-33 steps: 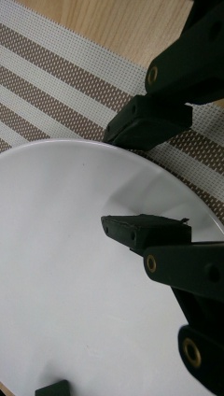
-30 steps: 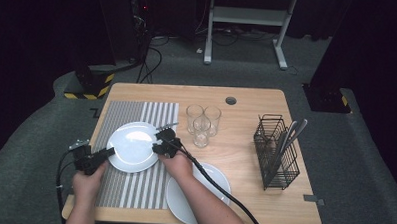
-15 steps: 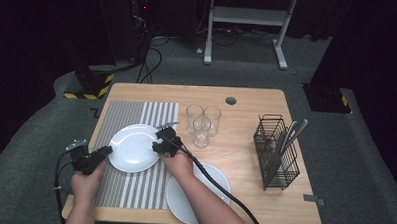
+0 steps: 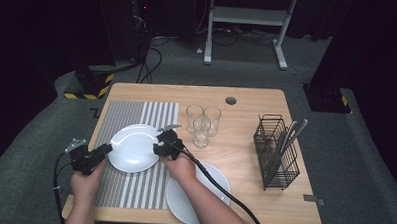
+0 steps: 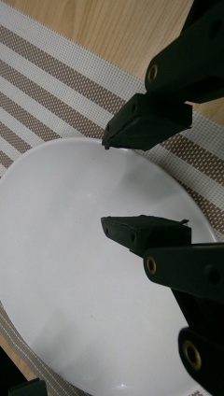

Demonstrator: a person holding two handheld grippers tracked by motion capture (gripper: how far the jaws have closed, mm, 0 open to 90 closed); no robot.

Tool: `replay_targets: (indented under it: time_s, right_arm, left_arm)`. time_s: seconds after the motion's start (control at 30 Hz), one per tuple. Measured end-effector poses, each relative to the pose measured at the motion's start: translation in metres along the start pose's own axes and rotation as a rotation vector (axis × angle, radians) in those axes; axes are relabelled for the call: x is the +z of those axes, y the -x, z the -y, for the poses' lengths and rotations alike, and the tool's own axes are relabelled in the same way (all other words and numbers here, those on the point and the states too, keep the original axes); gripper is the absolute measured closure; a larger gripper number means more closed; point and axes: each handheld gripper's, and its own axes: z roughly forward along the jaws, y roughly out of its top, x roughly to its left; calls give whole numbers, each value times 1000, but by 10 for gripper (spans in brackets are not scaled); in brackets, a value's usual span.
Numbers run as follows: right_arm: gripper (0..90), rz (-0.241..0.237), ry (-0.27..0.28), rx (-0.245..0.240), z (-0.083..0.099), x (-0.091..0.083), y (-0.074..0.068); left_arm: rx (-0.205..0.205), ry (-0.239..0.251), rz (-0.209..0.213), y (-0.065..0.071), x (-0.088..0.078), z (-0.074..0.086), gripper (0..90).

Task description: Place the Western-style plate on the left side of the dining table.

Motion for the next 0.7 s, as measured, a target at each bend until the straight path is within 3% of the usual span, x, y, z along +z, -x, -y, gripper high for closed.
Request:
replay_targets:
  time_s: [0.27,0.7]
  right_arm:
    - [541,-12,31,-14,11,-14,3]
    - [546,-39,108,-89,32,-48,8]
  left_arm:
    - [36,9,-12,7,-4,0,638]
    - [136,12,-24,27,-6,7,572]
